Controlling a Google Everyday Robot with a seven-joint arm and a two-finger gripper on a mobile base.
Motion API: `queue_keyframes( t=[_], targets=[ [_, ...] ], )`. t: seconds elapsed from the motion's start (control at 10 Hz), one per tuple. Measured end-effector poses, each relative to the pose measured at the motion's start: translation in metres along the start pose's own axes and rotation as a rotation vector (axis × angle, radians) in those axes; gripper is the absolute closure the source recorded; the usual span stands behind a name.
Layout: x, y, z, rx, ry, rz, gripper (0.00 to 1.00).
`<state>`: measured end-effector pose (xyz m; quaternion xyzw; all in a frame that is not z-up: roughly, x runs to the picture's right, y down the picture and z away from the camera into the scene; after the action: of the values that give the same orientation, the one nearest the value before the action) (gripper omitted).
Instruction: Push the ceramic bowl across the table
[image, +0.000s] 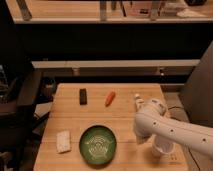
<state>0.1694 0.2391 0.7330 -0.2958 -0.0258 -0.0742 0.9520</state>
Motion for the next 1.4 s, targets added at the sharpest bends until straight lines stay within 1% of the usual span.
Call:
queue_keyframes(
  t=[0.3, 0.4, 0.8, 1.2, 1.4],
  targets=[
    [-0.005, 0.004, 0.010, -0.013, -0.015, -0.011, 0.97],
    [-0.006, 0.004, 0.012, -0.017, -0.018, -0.014, 1.00],
    [-0.010, 0.009, 0.024, -0.046, -0.030, -0.021, 1.00],
    [-0.011, 0.009, 0.030, -0.065, -0.035, -0.030, 1.00],
    [-0.015, 0.005, 0.037, -0.081, -0.039, -0.048, 1.00]
  ],
)
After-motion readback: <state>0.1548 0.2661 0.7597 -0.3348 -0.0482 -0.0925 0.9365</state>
